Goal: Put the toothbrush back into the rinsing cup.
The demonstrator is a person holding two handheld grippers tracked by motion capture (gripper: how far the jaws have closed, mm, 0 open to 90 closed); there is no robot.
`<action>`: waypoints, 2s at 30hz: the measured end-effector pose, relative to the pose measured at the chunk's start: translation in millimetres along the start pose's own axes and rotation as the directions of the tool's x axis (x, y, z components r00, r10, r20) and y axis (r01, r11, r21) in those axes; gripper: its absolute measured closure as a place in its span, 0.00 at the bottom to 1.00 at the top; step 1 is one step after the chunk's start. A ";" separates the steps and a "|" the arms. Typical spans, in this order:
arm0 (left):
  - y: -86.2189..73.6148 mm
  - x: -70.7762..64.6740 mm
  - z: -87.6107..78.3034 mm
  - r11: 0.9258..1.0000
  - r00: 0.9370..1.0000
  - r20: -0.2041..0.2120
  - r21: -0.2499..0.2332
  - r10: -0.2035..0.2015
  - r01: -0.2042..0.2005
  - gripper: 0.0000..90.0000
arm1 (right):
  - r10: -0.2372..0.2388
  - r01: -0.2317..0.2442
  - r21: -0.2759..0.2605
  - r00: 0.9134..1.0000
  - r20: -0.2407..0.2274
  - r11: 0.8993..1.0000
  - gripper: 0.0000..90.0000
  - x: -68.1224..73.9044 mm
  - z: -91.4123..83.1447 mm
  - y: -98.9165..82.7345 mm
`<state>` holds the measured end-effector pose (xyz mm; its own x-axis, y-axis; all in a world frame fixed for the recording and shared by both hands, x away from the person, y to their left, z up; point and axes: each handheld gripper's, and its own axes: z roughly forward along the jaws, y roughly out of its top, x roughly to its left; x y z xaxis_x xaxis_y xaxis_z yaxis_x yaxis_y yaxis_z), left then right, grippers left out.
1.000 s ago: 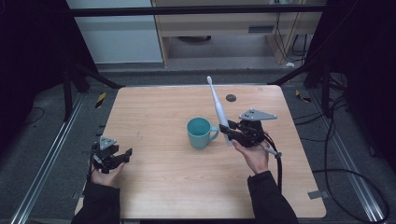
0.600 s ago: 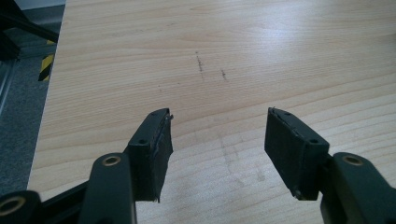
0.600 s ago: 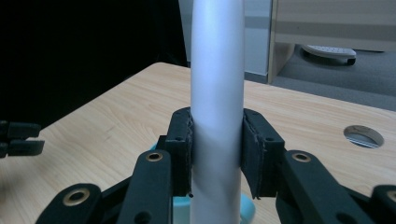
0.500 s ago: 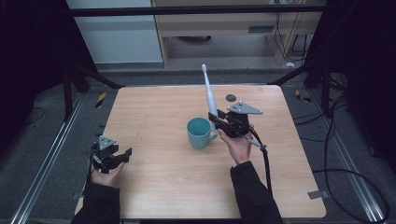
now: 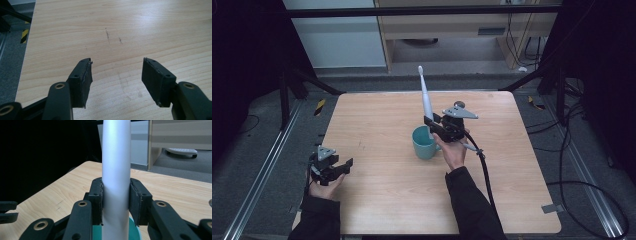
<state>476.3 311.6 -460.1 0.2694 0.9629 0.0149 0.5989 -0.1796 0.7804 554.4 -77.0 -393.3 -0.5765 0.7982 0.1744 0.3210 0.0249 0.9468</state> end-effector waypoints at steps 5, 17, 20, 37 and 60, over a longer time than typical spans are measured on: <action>0.0 -0.2 0.1 1.000 1.000 0.000 0.000 0.003 -0.003 0.45 | -0.001 0.001 0.002 1.000 -0.002 1.000 0.74 3.2 8.9 -3.5; 0.0 0.8 0.0 1.000 1.000 0.001 0.000 -0.002 0.002 0.45 | -0.014 0.012 0.044 0.999 0.051 0.999 0.74 6.7 24.2 -20.3; -0.1 0.9 -0.1 1.000 1.000 0.001 0.000 -0.003 0.003 0.45 | -0.023 0.020 0.050 0.998 0.066 0.999 0.74 8.8 26.1 -22.8; -0.1 0.5 -0.4 1.000 1.000 0.002 -0.002 0.000 0.000 0.45 | -0.048 0.032 0.121 0.990 0.130 0.992 0.73 21.5 36.1 -40.2; -0.1 0.0 0.2 1.000 1.000 0.002 0.002 0.003 -0.003 0.45 | -0.059 0.040 0.161 0.991 0.117 0.986 0.72 19.8 33.7 -41.6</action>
<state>476.4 311.6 -460.3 0.2727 0.9620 0.0163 0.5997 -0.1832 0.7790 554.9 -42.0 -438.4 -0.5022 0.8605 0.0853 0.4147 0.1532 0.8970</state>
